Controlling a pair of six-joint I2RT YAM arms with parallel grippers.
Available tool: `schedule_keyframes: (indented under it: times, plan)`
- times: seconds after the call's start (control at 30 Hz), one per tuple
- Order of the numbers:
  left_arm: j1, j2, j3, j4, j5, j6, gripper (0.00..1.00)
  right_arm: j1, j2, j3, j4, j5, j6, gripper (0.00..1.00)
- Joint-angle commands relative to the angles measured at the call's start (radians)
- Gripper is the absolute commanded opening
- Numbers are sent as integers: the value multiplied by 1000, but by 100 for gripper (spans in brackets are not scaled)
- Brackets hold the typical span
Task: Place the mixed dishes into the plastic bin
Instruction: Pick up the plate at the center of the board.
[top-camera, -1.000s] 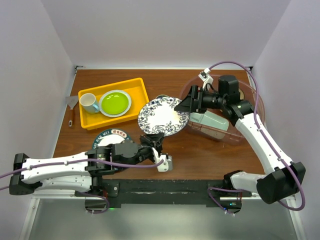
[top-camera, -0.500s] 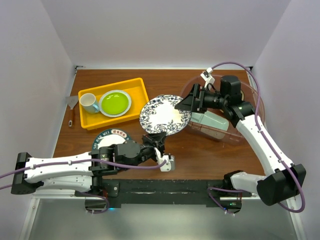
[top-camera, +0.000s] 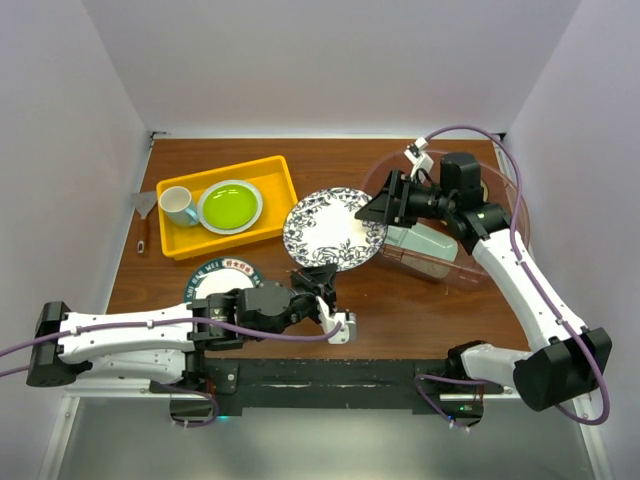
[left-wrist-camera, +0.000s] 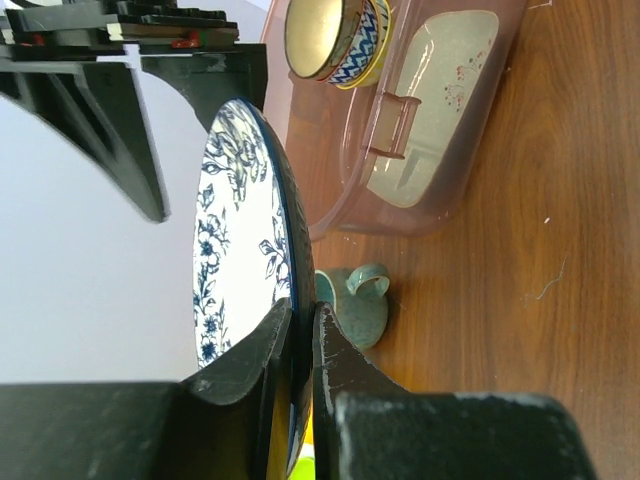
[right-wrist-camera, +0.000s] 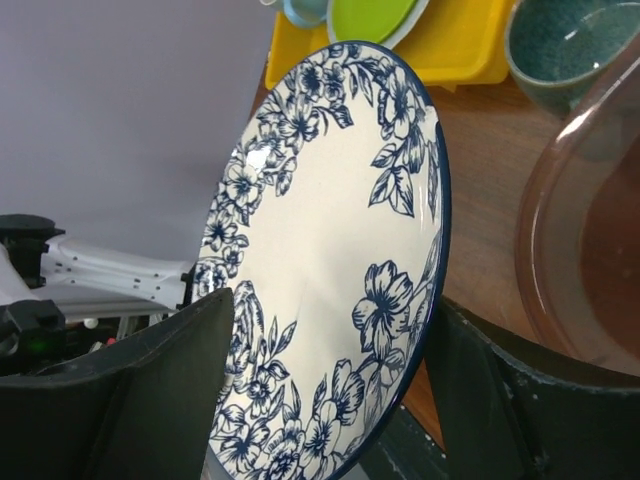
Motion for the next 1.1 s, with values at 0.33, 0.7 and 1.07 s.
schedule_keyframes:
  times: [0.33, 0.7, 1.07]
  plan:
    - [-6, -9, 33, 174, -20, 44, 1, -92, 5, 13, 66, -117, -23, 0]
    - [-6, -35, -78, 303, -11, -59, 82, -194, 4, 16, 155, -209, 18, 0]
    - [-6, -142, -111, 274, -14, -166, 100, -304, 4, 7, 194, -205, -3, 0]
